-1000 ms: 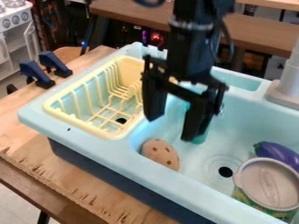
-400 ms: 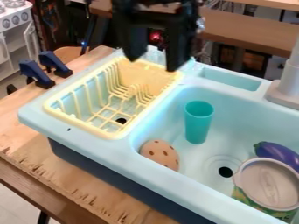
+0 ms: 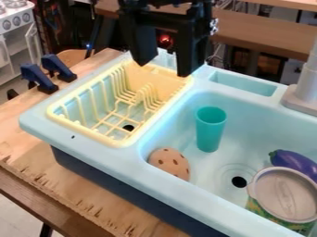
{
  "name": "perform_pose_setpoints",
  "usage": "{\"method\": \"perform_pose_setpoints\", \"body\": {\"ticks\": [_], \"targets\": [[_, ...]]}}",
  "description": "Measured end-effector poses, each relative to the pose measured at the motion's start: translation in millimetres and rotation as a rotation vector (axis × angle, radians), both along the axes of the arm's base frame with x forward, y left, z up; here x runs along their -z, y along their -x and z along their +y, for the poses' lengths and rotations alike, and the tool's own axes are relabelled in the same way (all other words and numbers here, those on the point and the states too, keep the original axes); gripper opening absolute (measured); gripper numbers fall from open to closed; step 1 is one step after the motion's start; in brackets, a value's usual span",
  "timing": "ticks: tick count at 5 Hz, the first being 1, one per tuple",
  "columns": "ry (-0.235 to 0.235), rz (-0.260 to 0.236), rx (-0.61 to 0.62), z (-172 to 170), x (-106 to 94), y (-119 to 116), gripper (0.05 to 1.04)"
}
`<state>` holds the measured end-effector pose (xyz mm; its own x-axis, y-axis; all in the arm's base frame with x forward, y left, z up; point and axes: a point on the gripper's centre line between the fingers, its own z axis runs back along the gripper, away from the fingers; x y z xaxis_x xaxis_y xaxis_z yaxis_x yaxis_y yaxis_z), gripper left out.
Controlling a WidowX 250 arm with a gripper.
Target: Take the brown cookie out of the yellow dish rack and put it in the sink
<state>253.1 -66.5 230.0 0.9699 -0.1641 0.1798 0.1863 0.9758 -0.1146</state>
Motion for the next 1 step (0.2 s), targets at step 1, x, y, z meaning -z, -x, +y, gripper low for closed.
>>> {"method": "perform_pose_setpoints", "body": {"ticks": [1], "targets": [[0.0,0.0,0.002,-0.4,0.0,0.1,1.006]]}}
